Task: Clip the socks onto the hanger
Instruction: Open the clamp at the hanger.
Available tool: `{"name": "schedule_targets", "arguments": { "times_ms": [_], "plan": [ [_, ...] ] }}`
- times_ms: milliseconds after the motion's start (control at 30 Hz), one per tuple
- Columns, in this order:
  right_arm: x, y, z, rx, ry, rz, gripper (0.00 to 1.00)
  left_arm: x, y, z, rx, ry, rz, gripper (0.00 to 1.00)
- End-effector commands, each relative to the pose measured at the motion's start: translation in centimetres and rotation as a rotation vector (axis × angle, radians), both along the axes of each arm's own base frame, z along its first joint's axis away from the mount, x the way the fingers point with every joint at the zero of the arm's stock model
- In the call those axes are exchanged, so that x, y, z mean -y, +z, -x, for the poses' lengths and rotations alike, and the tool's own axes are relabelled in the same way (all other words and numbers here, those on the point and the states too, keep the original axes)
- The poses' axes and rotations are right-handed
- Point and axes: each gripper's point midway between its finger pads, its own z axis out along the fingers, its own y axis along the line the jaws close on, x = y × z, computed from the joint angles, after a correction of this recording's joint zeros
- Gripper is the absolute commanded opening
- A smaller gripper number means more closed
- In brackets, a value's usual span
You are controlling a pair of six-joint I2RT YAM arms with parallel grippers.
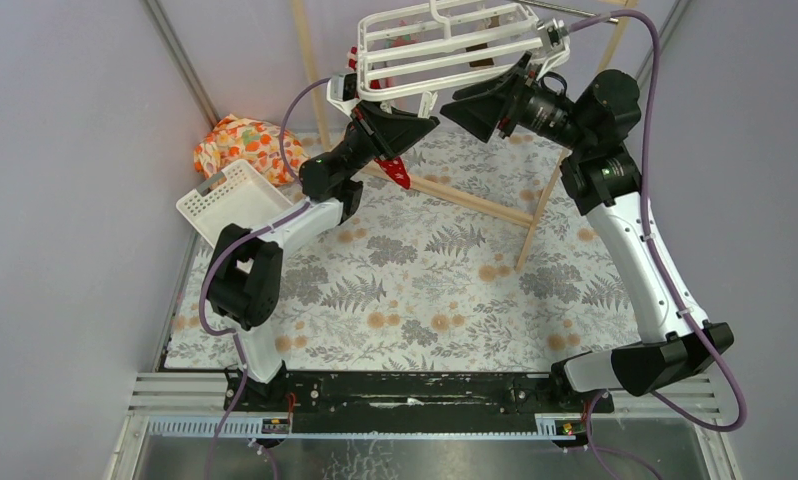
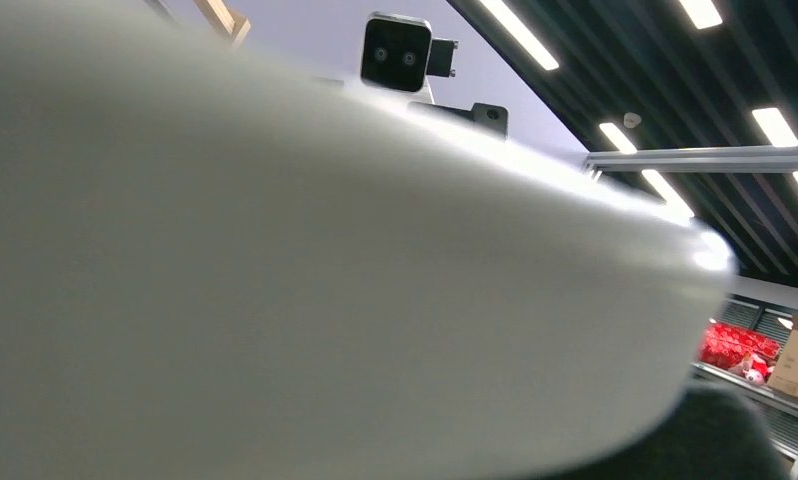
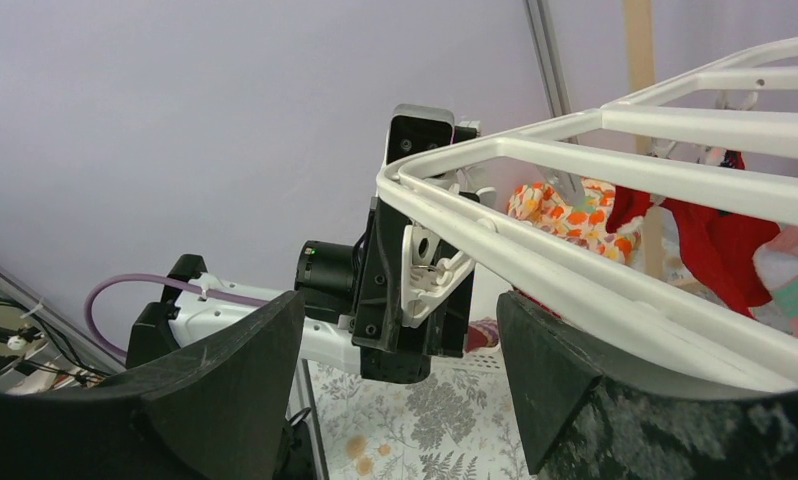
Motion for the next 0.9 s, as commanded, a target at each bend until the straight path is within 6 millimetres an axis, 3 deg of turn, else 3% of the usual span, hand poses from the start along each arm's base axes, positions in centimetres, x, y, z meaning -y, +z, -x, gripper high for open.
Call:
{"name": "schedule_targets", "arguments": {
  "times_ms": [0,867],
  "plan": [
    [-0.5,1.2,0.3,0.012,-0.006,-0.015,0.78,-0.2,0.6,1.1,0.030,-0.051,0.011,0.00],
    [-1.4,-0.9,-0.8,0.026,-0.099,-0.005,0.78,0.7,0.3,0.4,0.023,-0.065,0.022,0.00]
  ]
}}
